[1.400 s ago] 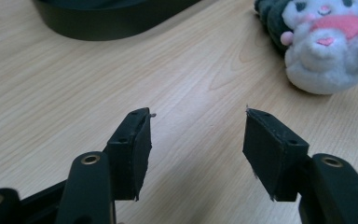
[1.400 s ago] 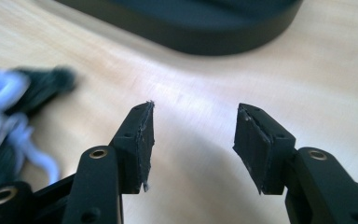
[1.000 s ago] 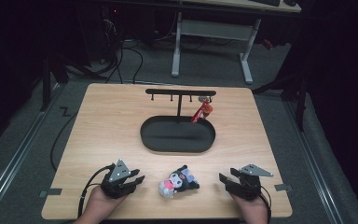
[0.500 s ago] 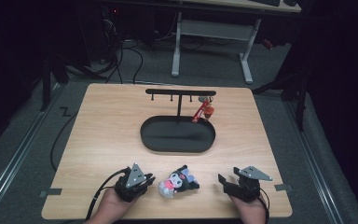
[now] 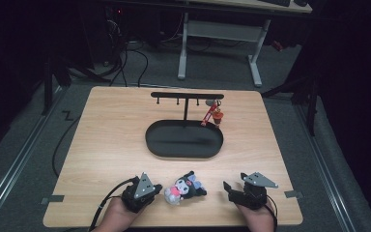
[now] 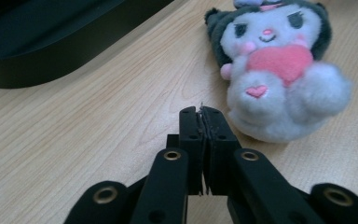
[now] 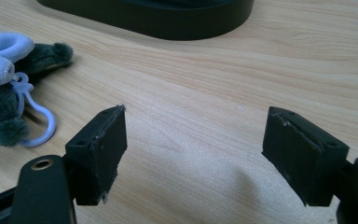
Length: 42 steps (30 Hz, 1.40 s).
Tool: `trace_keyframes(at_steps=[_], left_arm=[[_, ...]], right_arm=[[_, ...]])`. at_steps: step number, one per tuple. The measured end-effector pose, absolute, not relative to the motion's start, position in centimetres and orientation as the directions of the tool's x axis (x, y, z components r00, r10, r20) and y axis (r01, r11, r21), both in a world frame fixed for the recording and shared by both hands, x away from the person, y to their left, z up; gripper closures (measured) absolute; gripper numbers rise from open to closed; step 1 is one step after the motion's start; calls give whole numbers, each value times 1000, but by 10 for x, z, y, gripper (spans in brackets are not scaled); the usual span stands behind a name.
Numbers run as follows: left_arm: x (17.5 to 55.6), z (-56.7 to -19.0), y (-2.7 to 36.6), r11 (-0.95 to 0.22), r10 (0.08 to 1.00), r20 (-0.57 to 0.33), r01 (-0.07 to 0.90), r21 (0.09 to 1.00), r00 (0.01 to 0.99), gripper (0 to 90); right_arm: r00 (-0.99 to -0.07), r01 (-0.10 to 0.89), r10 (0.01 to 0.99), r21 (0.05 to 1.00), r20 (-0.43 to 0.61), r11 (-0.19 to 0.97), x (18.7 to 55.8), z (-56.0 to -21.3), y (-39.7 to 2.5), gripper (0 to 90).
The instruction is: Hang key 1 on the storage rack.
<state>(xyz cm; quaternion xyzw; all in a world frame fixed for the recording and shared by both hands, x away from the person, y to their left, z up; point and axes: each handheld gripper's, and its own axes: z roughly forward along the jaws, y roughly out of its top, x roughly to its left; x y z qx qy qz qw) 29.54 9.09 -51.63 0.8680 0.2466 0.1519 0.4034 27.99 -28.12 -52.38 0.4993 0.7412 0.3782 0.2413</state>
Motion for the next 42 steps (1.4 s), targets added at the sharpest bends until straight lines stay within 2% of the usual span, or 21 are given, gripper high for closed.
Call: trace_keyframes(at_steps=[9, 17, 19, 23, 26, 33, 37, 39, 42], left_arm=[[286, -514, 78, -560, 508, 60, 277, 781, 859, 897], [273, -520, 30, -603, 409, 70, 212, 769, 910, 896], [272, -518, 24, -608, 402, 90, 192, 770, 911, 893], [277, -514, 26, -595, 428, 84, 211, 775, 900, 883], [275, -517, 28, -606, 427, 80, 220, 765, 901, 814], [281, -520, 6, -636, 419, 115, 200, 746, 901, 761], [287, -520, -8, -640, 412, 119, 194, 743, 904, 760], [291, -519, -23, -666, 389, 155, 161, 728, 908, 771], [295, -519, -33, -671, 382, 163, 152, 726, 910, 775]], right_arm=[[-376, 564, 926, 800, 26, 206, 279, -523, -284, 229], [-384, 572, 923, 791, 22, 219, 280, -525, -288, 237], [-379, 579, 925, 787, 28, 213, 279, -526, -289, 238], [-379, 573, 925, 791, 24, 214, 278, -524, -290, 241], [-366, 581, 930, 786, 23, 210, 276, -523, -291, 251], [-350, 592, 937, 779, 18, 207, 277, -523, -291, 257], [-353, 592, 936, 778, 14, 211, 278, -524, -293, 257], [-343, 605, 939, 769, 18, 206, 279, -527, -296, 256], [-338, 614, 941, 762, 20, 204, 280, -528, -298, 256]])
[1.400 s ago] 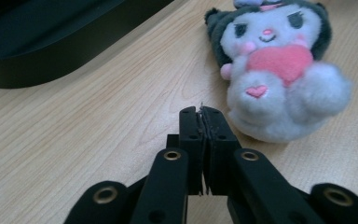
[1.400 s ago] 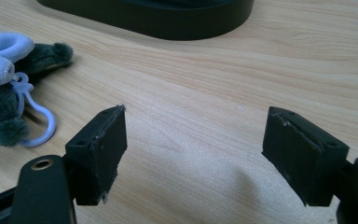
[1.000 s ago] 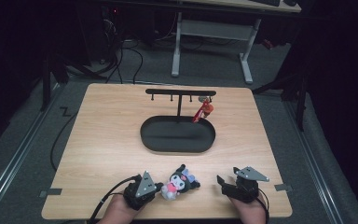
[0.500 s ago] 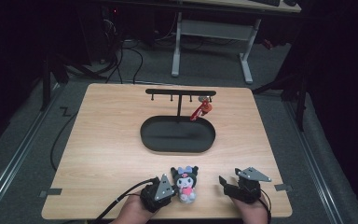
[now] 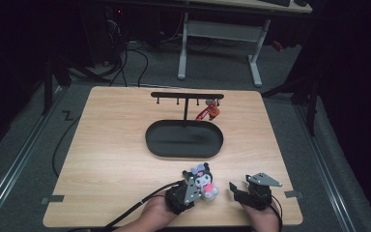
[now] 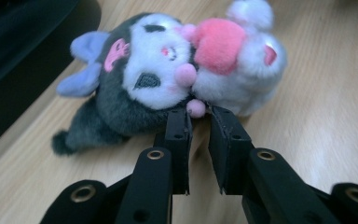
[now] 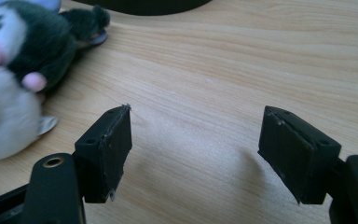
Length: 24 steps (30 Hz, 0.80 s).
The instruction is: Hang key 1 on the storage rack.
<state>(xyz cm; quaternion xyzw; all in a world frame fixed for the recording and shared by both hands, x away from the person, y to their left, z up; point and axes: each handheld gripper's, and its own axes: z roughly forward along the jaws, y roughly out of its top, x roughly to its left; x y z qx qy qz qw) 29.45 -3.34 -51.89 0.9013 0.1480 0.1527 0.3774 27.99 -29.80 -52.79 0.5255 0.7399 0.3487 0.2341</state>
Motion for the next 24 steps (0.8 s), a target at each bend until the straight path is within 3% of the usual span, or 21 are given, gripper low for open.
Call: trace_keyframes(at_steps=[11, 12, 14, 17, 19, 24], left_arm=[[305, -520, -43, -659, 398, 176, 147, 738, 900, 732], [301, -518, -33, -638, 397, 178, 132, 759, 900, 671], [300, -517, -24, -624, 407, 167, 139, 769, 898, 640], [300, -511, 7, -574, 446, 118, 182, 798, 887, 601], [307, -501, 47, -548, 505, 121, 209, 810, 854, 578], [321, -492, 105, -528, 596, 146, 249, 812, 790, 542]], right_arm=[[-323, 618, 946, 762, 22, 193, 277, -527, -304, 262], [-323, 617, 946, 763, 19, 195, 276, -526, -303, 262], [-325, 614, 946, 763, 11, 203, 276, -526, -303, 262], [-318, 624, 948, 756, 14, 198, 276, -527, -303, 261], [-309, 629, 951, 755, 24, 186, 279, -527, -304, 258], [-280, 623, 960, 764, 16, 169, 280, -525, -303, 265]])
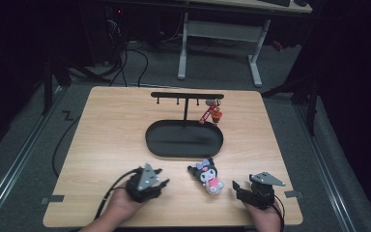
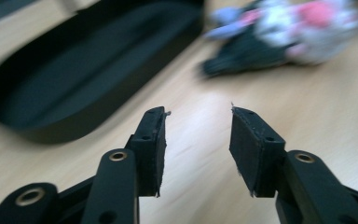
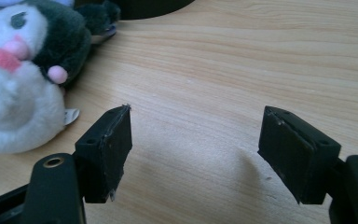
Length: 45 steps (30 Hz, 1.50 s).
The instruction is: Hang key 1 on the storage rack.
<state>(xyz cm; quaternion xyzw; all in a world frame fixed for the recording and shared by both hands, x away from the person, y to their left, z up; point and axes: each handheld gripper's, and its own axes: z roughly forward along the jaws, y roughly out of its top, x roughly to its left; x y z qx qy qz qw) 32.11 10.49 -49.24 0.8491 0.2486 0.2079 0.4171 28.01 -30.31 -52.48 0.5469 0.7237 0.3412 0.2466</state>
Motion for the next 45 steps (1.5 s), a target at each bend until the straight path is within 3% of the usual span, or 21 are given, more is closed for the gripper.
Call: trace_keyframes(at_steps=[1, 2, 5, 11, 18, 30, 37, 45], left_arm=[[329, -492, 132, -509, 641, 137, 284, 813, 755, 511], [329, -492, 132, -509, 641, 137, 284, 813, 755, 499], [338, -500, 179, -374, 721, -6, 397, 838, 693, 481], [342, -505, 204, -332, 758, -9, 398, 855, 652, 412], [347, -510, 208, -342, 768, 3, 407, 847, 641, 330], [346, -512, 200, -372, 741, 20, 386, 844, 671, 316], [343, -509, 197, -369, 719, 30, 345, 863, 694, 317], [341, -507, 189, -389, 698, 45, 325, 862, 715, 317]], right_arm=[[-241, 632, 970, 757, -13, 167, 280, -525, -302, 270], [-241, 632, 970, 757, -13, 167, 280, -525, -302, 270], [-224, 630, 974, 760, -21, 162, 282, -523, -304, 259], [-202, 635, 979, 756, -41, 163, 286, -519, -305, 245], [-215, 635, 975, 751, -56, 183, 287, -517, -304, 230], [-214, 672, 976, 721, -31, 170, 292, -501, -304, 238], [-221, 733, 975, 654, -32, 187, 302, -498, -293, 272], [-308, 780, 950, 561, -43, 278, 314, -492, -269, 278]])
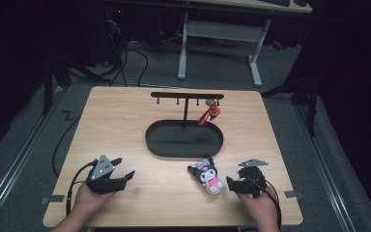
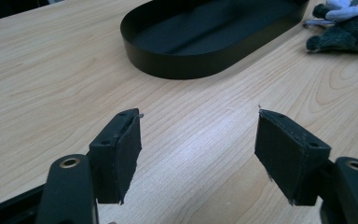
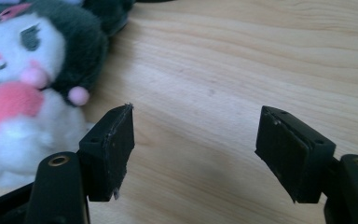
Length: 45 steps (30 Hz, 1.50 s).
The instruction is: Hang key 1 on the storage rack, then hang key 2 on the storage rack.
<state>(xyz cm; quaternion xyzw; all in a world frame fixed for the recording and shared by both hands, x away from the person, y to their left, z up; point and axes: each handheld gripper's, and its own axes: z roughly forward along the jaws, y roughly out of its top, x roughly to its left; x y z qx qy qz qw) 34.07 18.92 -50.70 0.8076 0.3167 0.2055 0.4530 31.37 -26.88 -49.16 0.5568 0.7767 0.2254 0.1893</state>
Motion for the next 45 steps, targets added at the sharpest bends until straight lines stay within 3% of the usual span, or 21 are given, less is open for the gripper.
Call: trace_keyframes(at_steps=[10, 18, 26, 30, 34, 45], left_arm=[[343, -509, 189, -402, 690, 53, 322, 858, 722, 317], [339, -507, 197, -419, 701, 72, 328, 847, 710, 314], [338, -507, 196, -421, 705, 75, 331, 844, 705, 317], [338, -509, 192, -436, 694, 81, 328, 838, 716, 318], [335, -507, 192, -436, 689, 82, 321, 841, 720, 317], [340, -510, 191, -446, 686, 82, 329, 832, 723, 318]], right_arm=[[-339, 852, 941, 428, 11, 302, 332, -488, -259, 269], [-390, 870, 920, 320, -18, 375, 342, -474, -248, 282], [-458, 851, 889, 284, -12, 442, 342, -445, -229, 278], [-444, 865, 896, 275, 28, 420, 339, -432, -215, 223], [-472, 859, 879, 256, 62, 443, 337, -442, -196, 161], [-468, 876, 881, 173, 70, 451, 344, -482, -188, 166]])
